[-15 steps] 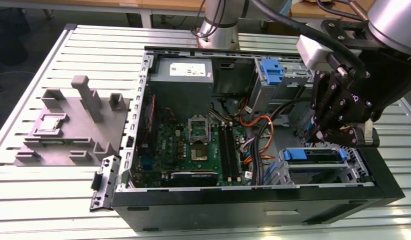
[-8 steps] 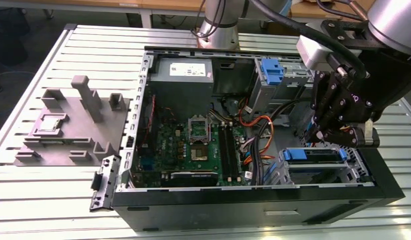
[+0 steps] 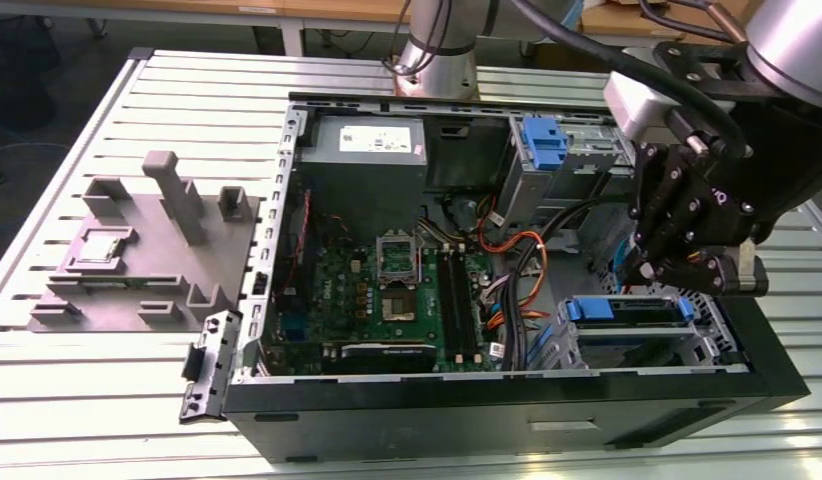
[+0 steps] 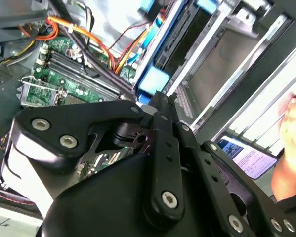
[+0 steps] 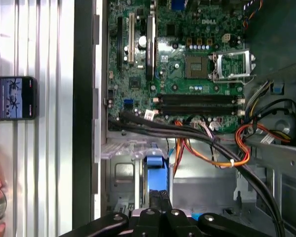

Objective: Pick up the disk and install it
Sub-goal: 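Insert the first disk wire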

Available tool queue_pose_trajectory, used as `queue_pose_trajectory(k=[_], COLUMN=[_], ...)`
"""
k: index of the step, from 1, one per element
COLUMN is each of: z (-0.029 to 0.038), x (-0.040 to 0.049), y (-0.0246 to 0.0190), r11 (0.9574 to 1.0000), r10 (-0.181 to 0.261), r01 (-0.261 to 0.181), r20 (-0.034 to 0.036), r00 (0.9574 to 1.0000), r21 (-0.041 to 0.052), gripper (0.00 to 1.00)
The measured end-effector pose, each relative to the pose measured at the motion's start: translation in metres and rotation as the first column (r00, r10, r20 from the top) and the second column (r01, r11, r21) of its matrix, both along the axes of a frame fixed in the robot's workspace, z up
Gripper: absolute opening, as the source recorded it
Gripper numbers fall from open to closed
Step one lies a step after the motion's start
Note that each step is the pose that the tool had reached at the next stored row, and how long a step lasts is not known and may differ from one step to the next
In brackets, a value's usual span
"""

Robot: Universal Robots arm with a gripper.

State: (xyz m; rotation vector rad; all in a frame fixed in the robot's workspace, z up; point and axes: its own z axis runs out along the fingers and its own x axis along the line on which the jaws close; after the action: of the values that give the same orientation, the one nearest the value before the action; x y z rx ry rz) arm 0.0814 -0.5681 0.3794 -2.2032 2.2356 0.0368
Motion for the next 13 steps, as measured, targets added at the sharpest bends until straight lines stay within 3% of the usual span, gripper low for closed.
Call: queue_pose_trajectory(k=[6,9,11,13], z=[-0.0034,-0.0051,-0.0054,-0.0053], x=[0.0091,0.0091,0.0092,0.0108], y=[0.0001,0.0001,0.0000,0.0002], r11=[1.0000,0.9986,0.9977,0.9976], r10=[0.008,0.053,0.068,0.070], r01=[-0.008,-0.053,-0.068,-0.070], r20=[0.0018,0.0116,0.0283,0.0320], r00=[1.0000,0.9985,0.9973,0.9971], r21=[-0.0008,-0.0010,-0.0021,-0.0024], gripper=[0.10,0.10,0.10,0.10])
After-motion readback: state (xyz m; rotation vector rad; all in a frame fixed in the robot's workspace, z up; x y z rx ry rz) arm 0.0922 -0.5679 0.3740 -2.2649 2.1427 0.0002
